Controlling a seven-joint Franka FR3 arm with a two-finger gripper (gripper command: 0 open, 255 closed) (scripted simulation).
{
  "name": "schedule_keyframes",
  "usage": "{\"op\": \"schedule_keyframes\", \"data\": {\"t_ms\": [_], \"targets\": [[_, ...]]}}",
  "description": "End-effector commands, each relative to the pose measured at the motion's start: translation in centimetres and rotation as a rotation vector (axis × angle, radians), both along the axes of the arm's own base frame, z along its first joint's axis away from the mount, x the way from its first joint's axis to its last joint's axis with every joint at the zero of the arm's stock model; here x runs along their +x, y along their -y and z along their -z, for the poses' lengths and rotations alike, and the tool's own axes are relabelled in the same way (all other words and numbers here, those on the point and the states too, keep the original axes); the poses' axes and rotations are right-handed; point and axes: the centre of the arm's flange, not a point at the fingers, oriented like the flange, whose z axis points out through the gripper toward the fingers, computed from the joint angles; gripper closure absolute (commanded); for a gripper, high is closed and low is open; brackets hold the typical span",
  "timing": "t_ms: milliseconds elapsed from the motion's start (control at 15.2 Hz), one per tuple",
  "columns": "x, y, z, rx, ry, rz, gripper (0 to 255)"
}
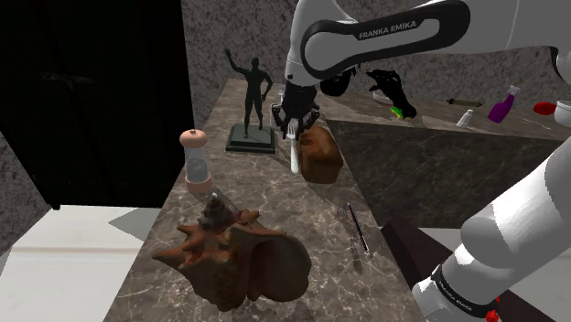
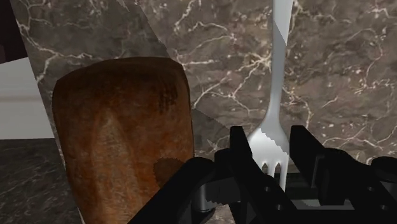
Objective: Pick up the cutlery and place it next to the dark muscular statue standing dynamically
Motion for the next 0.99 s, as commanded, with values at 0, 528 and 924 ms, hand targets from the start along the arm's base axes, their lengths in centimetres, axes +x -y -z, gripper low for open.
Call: {"op": "schedule_keyframes", "data": {"t_ms": [0,528,924], "targets": [[0.0,0.0,1.1,0.0,0.0,0.0,255],[0.0,0.0,5.3,0.0,0.0,0.0,255],[0.0,0.0,8.5,0.0,0.0,0.0,255]]}}
